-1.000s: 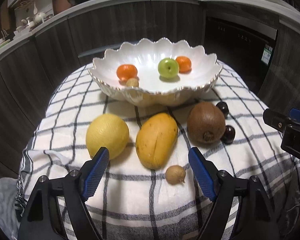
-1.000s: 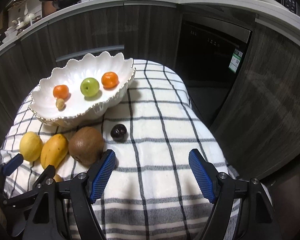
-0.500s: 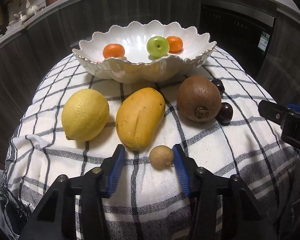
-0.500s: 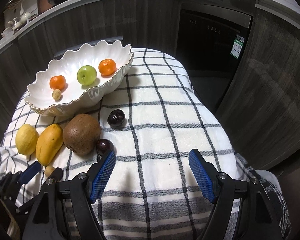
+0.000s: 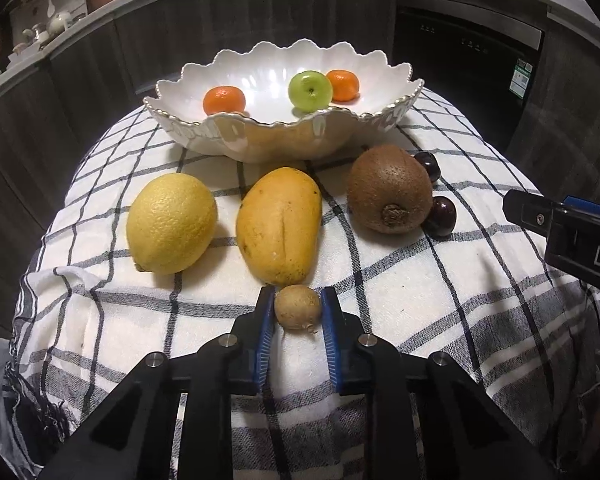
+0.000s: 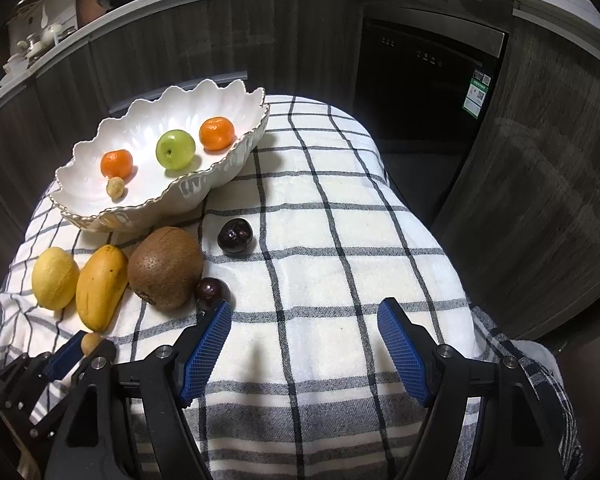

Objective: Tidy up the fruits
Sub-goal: 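Lift the small brown fruit with the left tool while the right tool grasps the kiwi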

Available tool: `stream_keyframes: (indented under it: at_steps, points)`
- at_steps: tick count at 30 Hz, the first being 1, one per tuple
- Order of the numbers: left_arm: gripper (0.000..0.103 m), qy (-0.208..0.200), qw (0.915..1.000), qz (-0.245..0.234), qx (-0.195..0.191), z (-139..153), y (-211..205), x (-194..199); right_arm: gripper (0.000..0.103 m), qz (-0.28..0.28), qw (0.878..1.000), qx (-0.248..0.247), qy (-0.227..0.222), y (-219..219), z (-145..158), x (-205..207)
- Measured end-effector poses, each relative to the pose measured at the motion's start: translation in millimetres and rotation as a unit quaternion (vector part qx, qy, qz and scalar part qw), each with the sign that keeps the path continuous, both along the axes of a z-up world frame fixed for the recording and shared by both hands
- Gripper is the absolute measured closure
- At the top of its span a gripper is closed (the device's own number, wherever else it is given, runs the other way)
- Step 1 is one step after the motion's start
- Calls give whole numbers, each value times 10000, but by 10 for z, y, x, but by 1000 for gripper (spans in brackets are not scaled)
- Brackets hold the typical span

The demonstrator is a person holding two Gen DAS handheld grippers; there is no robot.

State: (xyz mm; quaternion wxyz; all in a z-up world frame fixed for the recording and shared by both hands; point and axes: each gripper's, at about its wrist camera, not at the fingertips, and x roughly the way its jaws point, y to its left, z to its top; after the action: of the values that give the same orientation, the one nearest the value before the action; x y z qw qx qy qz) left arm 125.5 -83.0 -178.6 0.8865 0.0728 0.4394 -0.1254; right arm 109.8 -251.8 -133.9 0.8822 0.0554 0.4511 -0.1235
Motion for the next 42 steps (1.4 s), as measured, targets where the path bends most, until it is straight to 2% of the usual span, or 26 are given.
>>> stream_keyframes:
  at_steps: [19,27,34,42]
  points:
    - [79,-560,9974,436,-157,404,360,59,27,411,9991,-77,-102,271,109,177]
    - [79,-581,9954,726,-234,472,577,172,27,635,9979,32,-101,499,116,387]
    - [79,-763,9920,986,-184,551,780,271,27,825,9964,99,144,696,-24,644]
    - [79,-712,9913,1087,-200,522,866,352,28,978,9943,17,413,813,-191,816]
